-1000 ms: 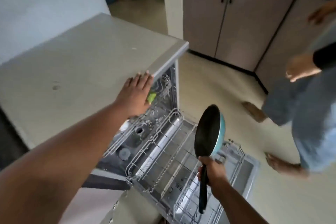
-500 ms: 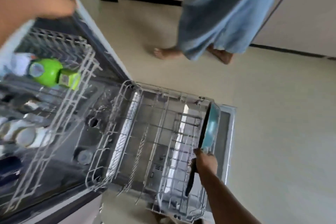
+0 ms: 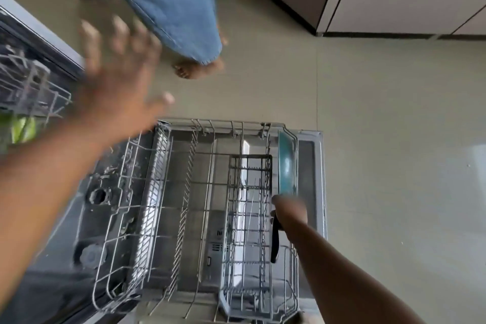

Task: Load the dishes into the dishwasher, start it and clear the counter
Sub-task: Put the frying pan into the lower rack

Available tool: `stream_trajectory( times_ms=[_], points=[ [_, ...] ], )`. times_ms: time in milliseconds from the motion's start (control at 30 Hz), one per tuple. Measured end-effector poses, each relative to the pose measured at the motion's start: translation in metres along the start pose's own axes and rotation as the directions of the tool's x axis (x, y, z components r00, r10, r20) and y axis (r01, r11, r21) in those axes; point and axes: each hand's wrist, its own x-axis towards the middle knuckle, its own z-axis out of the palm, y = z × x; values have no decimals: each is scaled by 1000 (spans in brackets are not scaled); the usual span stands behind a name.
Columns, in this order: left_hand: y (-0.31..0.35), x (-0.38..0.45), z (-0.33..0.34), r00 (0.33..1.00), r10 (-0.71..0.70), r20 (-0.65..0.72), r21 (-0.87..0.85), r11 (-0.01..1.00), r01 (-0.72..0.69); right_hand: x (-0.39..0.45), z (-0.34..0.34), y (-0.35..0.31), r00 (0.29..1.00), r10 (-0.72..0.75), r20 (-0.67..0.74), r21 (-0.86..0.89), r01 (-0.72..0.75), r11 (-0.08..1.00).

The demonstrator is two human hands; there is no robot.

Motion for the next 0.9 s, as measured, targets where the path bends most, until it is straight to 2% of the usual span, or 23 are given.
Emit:
stream_trajectory(
  times_ms=[33, 100, 133, 267, 700, 900],
  points=[
    [33, -20, 15, 999, 43, 11, -83, 996, -42, 2, 1, 1, 1000, 4, 0, 7, -4, 1000],
    [95, -62, 47, 951, 203, 232, -169, 972, -166, 6, 4, 3, 1000, 10, 5, 24, -10, 1000],
    [119, -83, 64, 925, 217, 310, -186, 969, -165, 8, 6, 4, 1000, 13, 8, 35, -13, 999],
    [160, -122, 118, 902, 121, 415, -284, 959, 2, 18, 16, 10, 999, -28, -40, 5, 28, 1000],
    [219, -174, 136, 864, 148, 481, -383, 922, 56, 17, 29, 12, 993, -65, -101, -34, 62, 997],
    [243, -196, 138, 778, 175, 603, -417, 901, 120, 20, 28, 12, 999, 17, -37, -51, -18, 999]
  ],
)
